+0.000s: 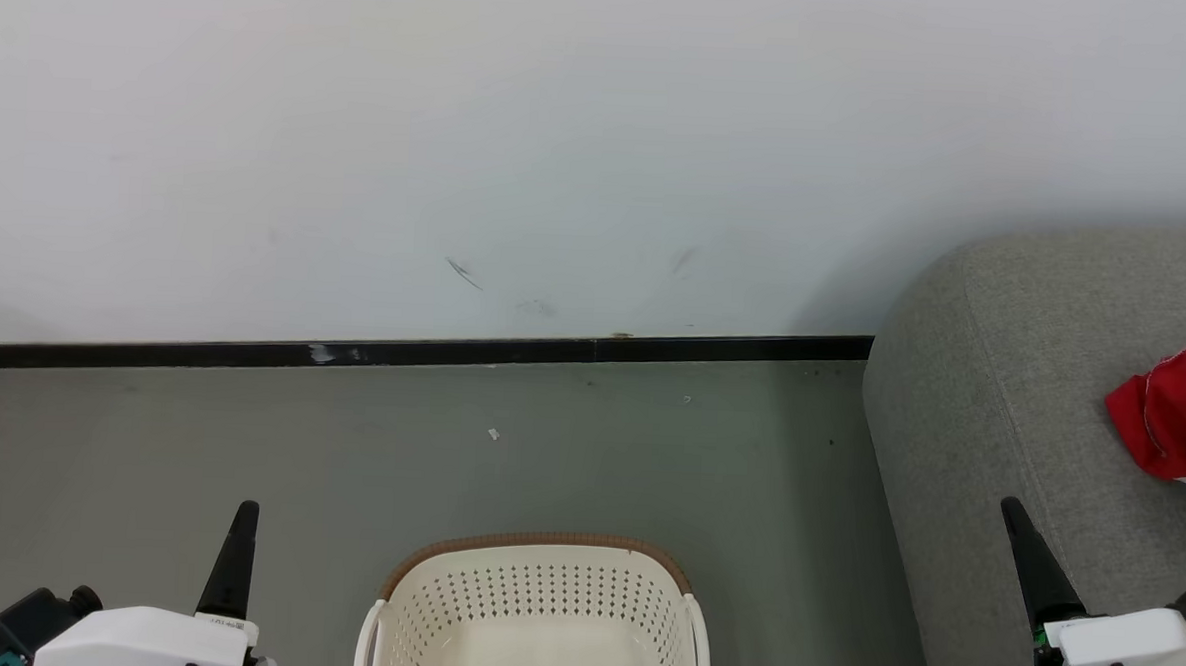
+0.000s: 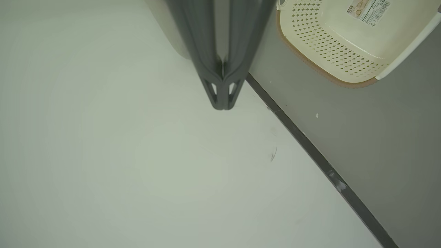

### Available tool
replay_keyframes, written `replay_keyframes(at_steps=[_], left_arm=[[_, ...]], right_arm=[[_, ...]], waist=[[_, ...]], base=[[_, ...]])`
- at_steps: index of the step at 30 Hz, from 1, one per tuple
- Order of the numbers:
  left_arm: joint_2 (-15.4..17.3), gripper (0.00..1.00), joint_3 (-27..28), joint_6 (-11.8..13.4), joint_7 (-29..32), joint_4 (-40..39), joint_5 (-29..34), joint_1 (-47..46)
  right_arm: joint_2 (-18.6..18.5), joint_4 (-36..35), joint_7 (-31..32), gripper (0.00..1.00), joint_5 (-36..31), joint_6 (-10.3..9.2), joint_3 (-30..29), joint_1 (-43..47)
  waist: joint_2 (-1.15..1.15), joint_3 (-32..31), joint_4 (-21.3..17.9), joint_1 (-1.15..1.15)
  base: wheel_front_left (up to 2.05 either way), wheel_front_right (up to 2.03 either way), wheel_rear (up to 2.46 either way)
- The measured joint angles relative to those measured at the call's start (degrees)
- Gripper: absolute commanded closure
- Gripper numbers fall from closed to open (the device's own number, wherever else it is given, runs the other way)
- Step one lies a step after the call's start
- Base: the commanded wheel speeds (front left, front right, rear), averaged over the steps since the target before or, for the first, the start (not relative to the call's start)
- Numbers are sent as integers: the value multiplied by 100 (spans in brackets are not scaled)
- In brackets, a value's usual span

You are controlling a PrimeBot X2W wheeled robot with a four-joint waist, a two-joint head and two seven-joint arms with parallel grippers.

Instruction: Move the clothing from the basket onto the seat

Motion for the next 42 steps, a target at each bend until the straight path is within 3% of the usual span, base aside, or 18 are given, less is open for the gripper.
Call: replay_keyframes(at_steps=[27, 42], left_arm=[[-101, 100, 509, -221, 526, 81, -1619, -46], [-116, 100, 520, -227, 526, 104, -1711, -57]], right_arm=[[24, 352, 456, 100, 2150, 0, -137, -286], [24, 369, 474, 100, 2206, 0, -145, -331]], waist=[[0, -51, -53, -2], [0, -51, -53, -2]], base=[[0, 0, 0], [0, 0, 0]])
